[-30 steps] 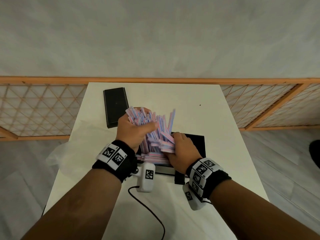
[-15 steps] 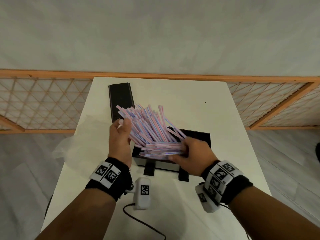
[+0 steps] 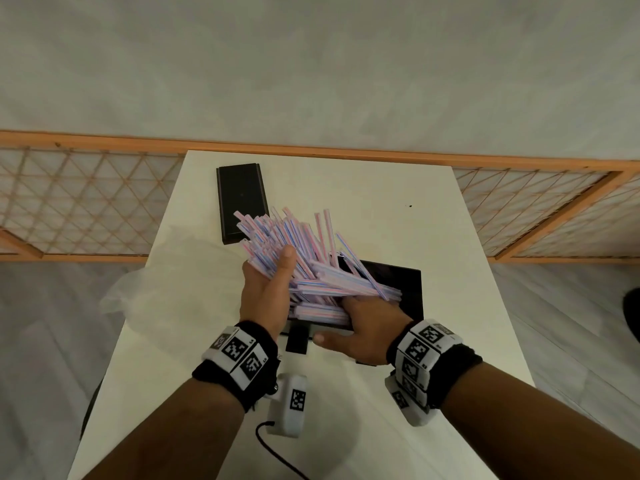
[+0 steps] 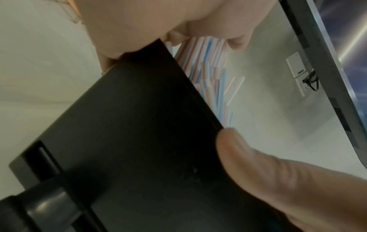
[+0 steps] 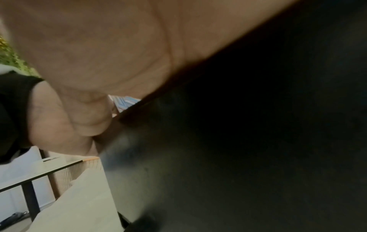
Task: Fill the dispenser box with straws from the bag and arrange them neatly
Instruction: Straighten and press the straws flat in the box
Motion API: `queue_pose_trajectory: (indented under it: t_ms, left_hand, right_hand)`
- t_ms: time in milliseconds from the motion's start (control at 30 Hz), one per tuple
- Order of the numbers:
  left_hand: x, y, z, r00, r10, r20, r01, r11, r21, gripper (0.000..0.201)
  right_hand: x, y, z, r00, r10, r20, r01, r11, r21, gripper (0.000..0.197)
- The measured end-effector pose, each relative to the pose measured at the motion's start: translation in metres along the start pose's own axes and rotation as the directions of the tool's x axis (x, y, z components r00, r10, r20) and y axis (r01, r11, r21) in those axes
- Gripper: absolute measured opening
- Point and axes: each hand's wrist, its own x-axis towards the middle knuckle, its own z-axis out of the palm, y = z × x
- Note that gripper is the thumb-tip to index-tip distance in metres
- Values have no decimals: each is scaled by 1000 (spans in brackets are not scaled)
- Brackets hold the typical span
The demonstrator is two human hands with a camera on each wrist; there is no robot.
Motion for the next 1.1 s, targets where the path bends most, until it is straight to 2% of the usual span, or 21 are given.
queue_pose_trajectory:
  t_ms: [133, 200, 300, 367, 500, 567, 667, 700, 767, 867, 900, 967, 1033, 1100]
  left_hand:
    - [-4, -3, 1, 1000, 9, 7, -9, 999, 42, 59]
    - [-5, -7, 0, 1000, 10, 3, -11, 996, 89, 68]
    - [-6, -12, -2, 1000, -5, 7, 4, 991, 135, 93]
    - [-7, -12, -4, 1000, -3, 6, 2, 991, 135, 98]
    - [-13, -12, -5, 999, 14, 37, -20, 984, 177, 105]
    - [-17, -10, -5, 998, 33, 50, -43, 978, 207, 100]
    - [-18, -4, -4, 994, 50, 100, -72, 972, 225, 71]
    - [-17, -3, -5, 992, 56, 115, -81, 970, 228, 66]
    - [-13, -3, -8, 990, 54, 130, -83, 969, 231, 70]
    - [-16, 0, -9, 984, 40, 172, -80, 970, 231, 63]
    - [-17, -1, -9, 984, 31, 173, -70, 971, 227, 65]
    - [-19, -4, -8, 988, -5, 154, -31, 973, 228, 82]
    - [-19, -5, -8, 990, -27, 137, -7, 971, 238, 96]
    - [-18, -6, -8, 990, -36, 138, 0, 967, 256, 100]
  right_hand:
    - [8, 0, -2, 995, 64, 79, -65, 998, 16, 98]
    - [10, -1, -1, 990, 73, 118, -78, 996, 43, 106]
    - [9, -1, -2, 994, 57, 96, -60, 998, 30, 95]
    - [7, -1, -4, 996, 57, 71, -59, 998, 27, 90]
    - [7, 0, -2, 995, 79, 67, -82, 996, 35, 104]
    - [7, -2, -4, 990, 103, 93, -107, 994, 37, 104]
    - [5, -3, -6, 988, 120, 97, -124, 992, 35, 106]
    - [5, -4, -7, 989, 116, 91, -121, 991, 53, 102]
    - [1, -5, -11, 993, 95, 64, -99, 992, 72, 85]
    - [-11, 0, -18, 996, 67, -50, -66, 998, 24, 59]
    - [-15, 3, -19, 993, 50, -110, -52, 998, -19, 56]
    - [-21, 6, -17, 983, 0, -184, -17, 996, -91, 49]
    - [-22, 7, -11, 991, -35, -133, 23, 996, -89, 39]
    - [-19, 6, -5, 1000, -15, -15, 14, 998, -64, 35]
